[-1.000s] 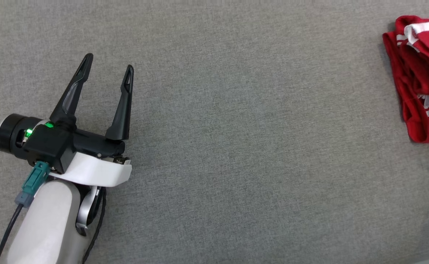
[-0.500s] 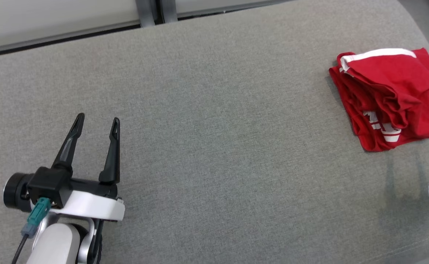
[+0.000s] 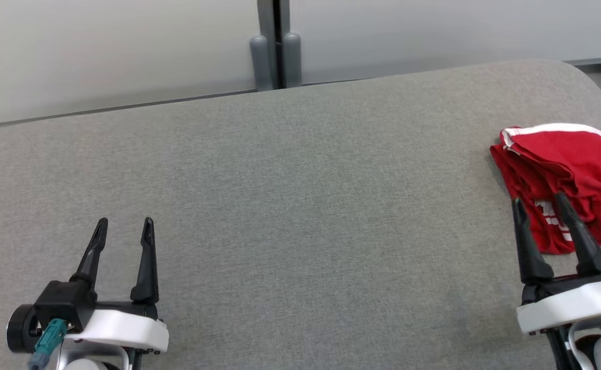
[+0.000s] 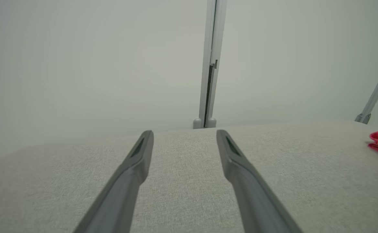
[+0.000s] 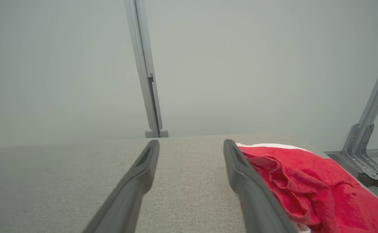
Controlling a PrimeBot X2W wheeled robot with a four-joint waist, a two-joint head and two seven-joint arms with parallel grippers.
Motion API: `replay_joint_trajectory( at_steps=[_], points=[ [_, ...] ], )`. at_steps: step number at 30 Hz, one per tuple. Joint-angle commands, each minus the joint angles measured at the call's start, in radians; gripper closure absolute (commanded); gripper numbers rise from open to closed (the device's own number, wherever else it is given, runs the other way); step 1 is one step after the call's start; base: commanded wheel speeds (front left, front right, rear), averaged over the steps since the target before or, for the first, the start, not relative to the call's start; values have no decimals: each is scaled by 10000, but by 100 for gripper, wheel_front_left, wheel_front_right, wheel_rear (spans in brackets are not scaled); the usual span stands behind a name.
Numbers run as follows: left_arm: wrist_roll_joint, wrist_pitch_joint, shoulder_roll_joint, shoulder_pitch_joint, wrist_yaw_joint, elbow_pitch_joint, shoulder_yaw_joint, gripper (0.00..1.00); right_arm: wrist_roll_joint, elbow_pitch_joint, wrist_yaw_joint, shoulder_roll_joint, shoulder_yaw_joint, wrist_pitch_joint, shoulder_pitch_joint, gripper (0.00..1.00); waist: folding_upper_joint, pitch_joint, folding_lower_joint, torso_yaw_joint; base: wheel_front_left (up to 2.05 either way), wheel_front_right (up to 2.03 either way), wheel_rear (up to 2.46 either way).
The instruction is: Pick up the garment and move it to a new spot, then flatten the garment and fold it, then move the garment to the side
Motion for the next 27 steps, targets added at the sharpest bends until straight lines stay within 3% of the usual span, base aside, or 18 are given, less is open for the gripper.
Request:
replay_joint_trajectory(
  at_steps=[1,12,27],
  points=[
    [-76,-9,42,165,58,37,65,0,-100,-199,-19,72,45,75,198,0,-1,-373,0,444,0,0,0],
    [-266,178,178,1305,170,97,52,0,-581,-1034,-19,749,-98,865,1473,0,-1,-1574,0,1227,0,0,0],
    [-351,493,354,2190,272,0,-140,0,-673,-1482,-19,988,-413,1423,2590,0,-1,-2341,0,1205,0,0,0]
  ],
)
